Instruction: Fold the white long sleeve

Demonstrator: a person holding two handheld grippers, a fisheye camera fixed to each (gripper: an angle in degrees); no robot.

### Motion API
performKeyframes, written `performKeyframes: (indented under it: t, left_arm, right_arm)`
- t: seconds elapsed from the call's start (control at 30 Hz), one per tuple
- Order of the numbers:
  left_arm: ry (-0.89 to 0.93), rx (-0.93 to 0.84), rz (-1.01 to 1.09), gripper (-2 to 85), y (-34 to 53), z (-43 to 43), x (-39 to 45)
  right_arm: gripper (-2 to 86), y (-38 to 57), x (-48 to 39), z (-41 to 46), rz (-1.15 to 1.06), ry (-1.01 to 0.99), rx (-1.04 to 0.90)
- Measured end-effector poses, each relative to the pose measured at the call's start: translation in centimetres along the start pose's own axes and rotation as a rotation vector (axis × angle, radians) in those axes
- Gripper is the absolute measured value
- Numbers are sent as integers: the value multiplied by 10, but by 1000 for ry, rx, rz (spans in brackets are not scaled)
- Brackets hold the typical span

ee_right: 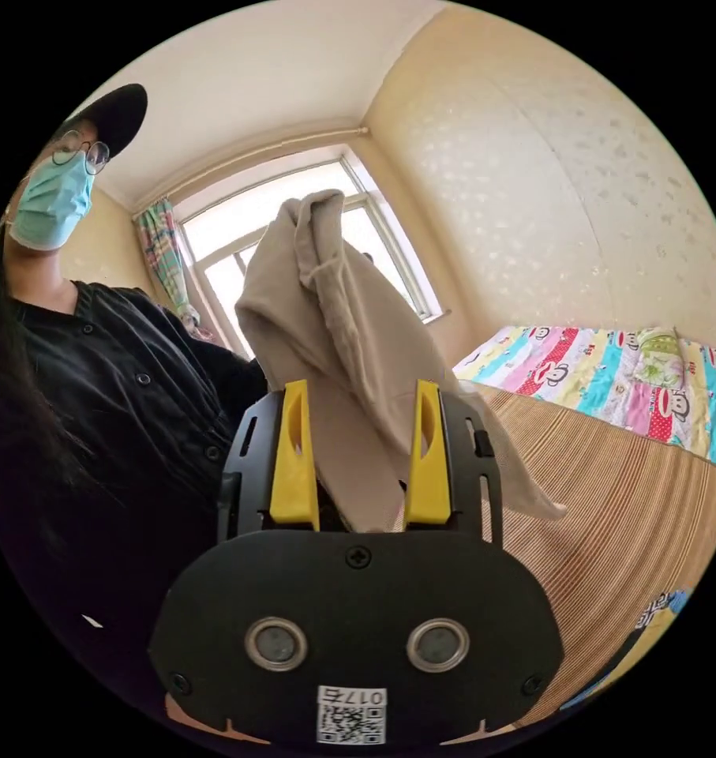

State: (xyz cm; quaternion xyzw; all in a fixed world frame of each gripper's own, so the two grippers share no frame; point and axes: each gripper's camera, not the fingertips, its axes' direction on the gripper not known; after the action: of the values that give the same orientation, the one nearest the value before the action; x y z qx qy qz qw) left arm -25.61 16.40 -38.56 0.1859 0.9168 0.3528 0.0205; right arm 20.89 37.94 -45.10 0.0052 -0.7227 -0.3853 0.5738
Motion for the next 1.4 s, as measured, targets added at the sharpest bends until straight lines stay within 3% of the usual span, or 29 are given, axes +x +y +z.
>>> performKeyframes:
  t: [0.07,0.17,0.23,0.33,0.4,0.5,0.6,0.8,0.93,1.03,1.13,1.23,1.33,1.4]
  left_arm:
    - [42,-47,-9,36,1,18,-1]
    - [52,-111,-31,38,1,45,4]
    - [-25,-201,-42,39,-4,59,13]
    - [-261,-366,-18,40,-14,75,45]
    - [-553,-470,-44,39,-20,80,69]
    - [-905,-541,-57,29,-18,82,90]
    - [-1068,-519,-99,15,-3,73,85]
    - [-1011,-382,20,-1,33,95,77]
    - [-991,-325,82,-2,31,125,68]
    - [-1012,-331,102,-2,9,151,52]
    - [-1060,-375,39,-1,-19,164,19]
    - [-1235,-364,-27,2,-43,153,-25]
    - [-1439,-423,-151,9,-74,98,-110]
    - [-1588,-403,-374,19,-92,-2,-214]
  right_arm:
    - [166,-2,0,25,16,108,-35]
    - [85,-4,17,51,67,377,-143]
    - [62,-11,21,38,79,477,-110]
    - [55,-33,9,-4,65,843,30]
    - [52,-57,-6,-41,50,1009,154]
    - [51,-78,-29,-75,-4,1056,338]
    - [52,-101,-48,-83,-95,1134,430]
    - [51,-111,-72,-111,-271,1130,531]
    - [46,-116,-71,-137,-322,1145,488]
    - [45,-131,-50,-172,-279,1036,439]
    - [46,-152,-11,-198,-164,951,348]
    - [47,-185,54,-196,-74,997,137]
    - [50,-225,189,-169,54,984,-152]
    - [58,-242,352,-136,255,875,-331]
